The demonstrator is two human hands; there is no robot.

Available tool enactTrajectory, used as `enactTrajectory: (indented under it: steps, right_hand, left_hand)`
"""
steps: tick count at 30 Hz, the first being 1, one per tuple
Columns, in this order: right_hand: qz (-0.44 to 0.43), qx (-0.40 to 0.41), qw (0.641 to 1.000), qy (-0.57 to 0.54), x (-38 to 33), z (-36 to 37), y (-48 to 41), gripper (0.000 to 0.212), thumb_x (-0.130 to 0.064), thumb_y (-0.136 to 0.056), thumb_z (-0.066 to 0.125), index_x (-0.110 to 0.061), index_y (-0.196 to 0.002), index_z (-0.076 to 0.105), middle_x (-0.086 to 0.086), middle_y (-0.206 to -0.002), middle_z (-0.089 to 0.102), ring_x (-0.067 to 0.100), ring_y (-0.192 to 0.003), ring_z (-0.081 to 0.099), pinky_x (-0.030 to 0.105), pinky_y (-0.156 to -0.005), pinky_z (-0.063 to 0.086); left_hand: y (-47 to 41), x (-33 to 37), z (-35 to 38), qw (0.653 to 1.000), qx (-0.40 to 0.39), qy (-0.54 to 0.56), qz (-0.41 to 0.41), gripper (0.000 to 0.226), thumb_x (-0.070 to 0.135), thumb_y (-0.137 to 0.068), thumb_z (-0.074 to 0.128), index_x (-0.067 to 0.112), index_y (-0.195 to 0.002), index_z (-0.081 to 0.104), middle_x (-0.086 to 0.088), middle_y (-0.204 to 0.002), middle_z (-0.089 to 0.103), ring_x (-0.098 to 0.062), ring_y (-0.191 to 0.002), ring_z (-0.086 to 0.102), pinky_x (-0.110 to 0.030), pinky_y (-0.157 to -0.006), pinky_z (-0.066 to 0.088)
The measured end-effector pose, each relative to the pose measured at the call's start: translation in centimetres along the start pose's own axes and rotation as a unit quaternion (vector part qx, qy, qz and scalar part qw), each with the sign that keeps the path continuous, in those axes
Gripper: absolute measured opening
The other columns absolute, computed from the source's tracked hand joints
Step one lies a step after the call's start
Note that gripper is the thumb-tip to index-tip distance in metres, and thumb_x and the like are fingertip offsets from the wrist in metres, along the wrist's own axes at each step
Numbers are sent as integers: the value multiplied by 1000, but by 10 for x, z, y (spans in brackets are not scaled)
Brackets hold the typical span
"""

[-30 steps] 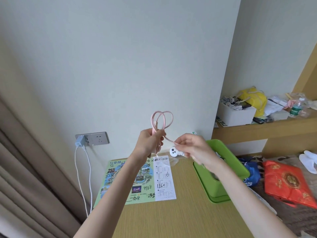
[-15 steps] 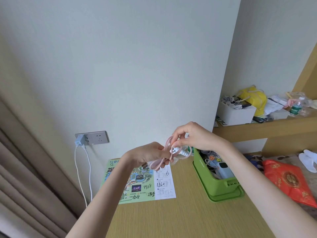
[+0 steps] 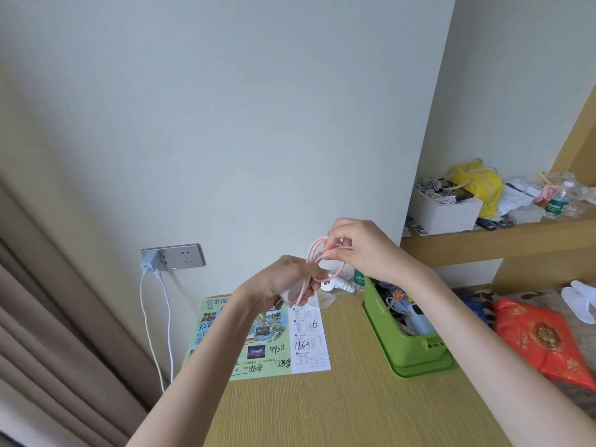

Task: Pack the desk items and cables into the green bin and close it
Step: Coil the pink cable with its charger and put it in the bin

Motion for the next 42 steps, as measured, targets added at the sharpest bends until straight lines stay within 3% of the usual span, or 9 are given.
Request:
enactTrajectory:
  steps: [6,12,16,25,27,30,33,37,42]
  right_hand:
    - [3,-41,997,70,2,-15,5,6,-17,-79,78,-21,-79,74,-14,-96,59,3,-73,50,28,-72,42]
    - [-23,-125,990,-67,-8,-24,-6,9,-15,-74,82,-21,-81,79,-2,-86,68,18,-82,60,25,-76,44]
    - [37,-185,957,-220,9,-16,-4,13,-4,-85,68,-2,-96,75,11,-92,72,14,-80,66,21,-72,50]
    - [115,-77,866,-481,38,33,29,28,-16,-91,59,0,-114,64,10,-71,55,13,-74,62,29,-69,50]
    - [126,-55,873,-468,38,40,31,24,-22,-89,62,-7,-105,68,-6,-69,65,15,-74,63,28,-70,52]
    - [156,-15,875,-459,37,47,32,15,-16,-90,65,-5,-100,67,1,-79,73,18,-74,69,29,-73,56]
    - [175,0,860,-478,37,50,35,26,-10,-84,72,-3,-107,64,15,-96,74,26,-82,73,27,-71,57]
    - [167,-18,875,-454,37,50,39,45,8,-78,71,-4,-119,55,12,-107,73,26,-98,71,25,-75,55]
    - [147,45,909,-387,42,49,41,27,0,-85,69,-8,-109,58,9,-96,76,26,-87,74,40,-84,57]
  left_hand:
    - [0,-1,-7,998,24,-59,6,18,20,-81,68,6,-71,66,-6,-62,61,-22,-55,46,-26,-50,36]
    - [10,4,14,978,-151,-147,-9,15,17,-88,64,8,-76,65,-4,-65,62,-13,-49,51,-20,-46,42]
    - [19,19,21,974,-211,-56,63,15,16,-91,65,14,-76,67,-3,-65,62,-12,-50,54,-19,-46,44]
    - [3,19,4,990,50,52,118,25,27,-85,74,12,-66,65,-2,-60,60,-14,-50,52,-22,-47,44]
    - [-4,10,4,987,115,47,103,27,27,-85,74,10,-69,61,-2,-58,59,-15,-48,51,-23,-45,42]
    - [-12,0,5,977,187,9,104,24,24,-86,72,8,-84,56,2,-53,62,-14,-44,51,-21,-41,41]
    - [-13,-2,0,969,204,-27,135,23,24,-86,70,12,-96,54,-1,-64,64,-18,-48,52,-22,-39,39]
    - [-15,-5,-5,955,235,-98,154,19,26,-87,69,11,-88,57,-4,-73,57,-21,-55,55,-30,-48,44]
    - [-16,-10,-1,957,251,-52,138,25,22,-89,66,1,-96,55,-10,-77,69,-22,-53,56,-28,-46,42]
Point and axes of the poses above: each hand's wrist, its own y-axis away from the middle knuckle, its own z-axis out of the palm, x = y × z, the point moved 3 cm from there along -y, towards the middle knuckle
